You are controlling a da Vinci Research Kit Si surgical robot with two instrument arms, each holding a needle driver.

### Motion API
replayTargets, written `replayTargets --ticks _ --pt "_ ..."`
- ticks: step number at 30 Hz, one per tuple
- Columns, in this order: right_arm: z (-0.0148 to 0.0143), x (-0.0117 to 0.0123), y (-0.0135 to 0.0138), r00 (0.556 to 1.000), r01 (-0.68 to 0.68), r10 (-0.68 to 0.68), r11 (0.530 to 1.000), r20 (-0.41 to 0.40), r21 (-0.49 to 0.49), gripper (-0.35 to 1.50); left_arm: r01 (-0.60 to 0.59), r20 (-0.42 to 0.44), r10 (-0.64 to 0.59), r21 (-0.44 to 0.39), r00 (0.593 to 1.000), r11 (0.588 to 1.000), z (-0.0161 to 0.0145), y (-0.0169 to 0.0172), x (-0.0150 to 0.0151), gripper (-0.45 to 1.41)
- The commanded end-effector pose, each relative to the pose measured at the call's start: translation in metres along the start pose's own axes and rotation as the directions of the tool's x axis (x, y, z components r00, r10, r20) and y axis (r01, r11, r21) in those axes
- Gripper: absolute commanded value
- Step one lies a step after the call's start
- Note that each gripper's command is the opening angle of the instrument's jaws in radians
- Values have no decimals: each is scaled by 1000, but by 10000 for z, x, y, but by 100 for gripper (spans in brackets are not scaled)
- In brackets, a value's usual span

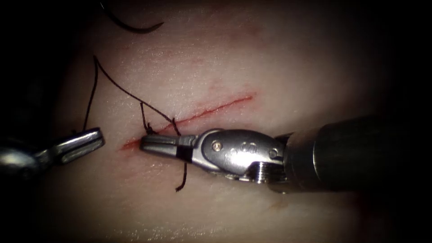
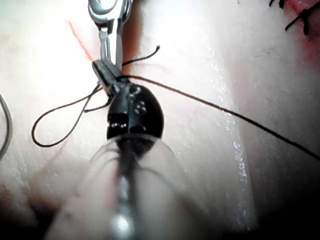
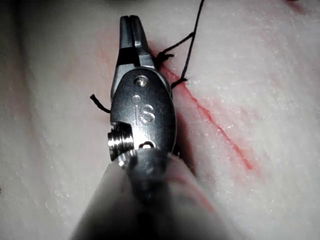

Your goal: Wound Closure

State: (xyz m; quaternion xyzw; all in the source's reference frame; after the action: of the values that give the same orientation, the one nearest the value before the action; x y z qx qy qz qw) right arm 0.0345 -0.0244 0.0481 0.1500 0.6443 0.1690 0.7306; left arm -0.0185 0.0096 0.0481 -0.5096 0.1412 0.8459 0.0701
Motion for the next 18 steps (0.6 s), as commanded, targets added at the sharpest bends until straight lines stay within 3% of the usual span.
replayTargets --ticks 1,11,18 --pt "23 -9 5 1000 5 -5 1000 4 20 -35 3 -13 -3 -5 1000 1000 8 9 0 -45" --pt "64 -12 37 999 14 -13 999 -31 39 -35 7 -96 -12 -51 995 999 12 24 21 -45" --pt "80 0 57 990 -47 56 996 -129 72 -35 89 -104 -99 -94 990 992 20 33 11 -45"
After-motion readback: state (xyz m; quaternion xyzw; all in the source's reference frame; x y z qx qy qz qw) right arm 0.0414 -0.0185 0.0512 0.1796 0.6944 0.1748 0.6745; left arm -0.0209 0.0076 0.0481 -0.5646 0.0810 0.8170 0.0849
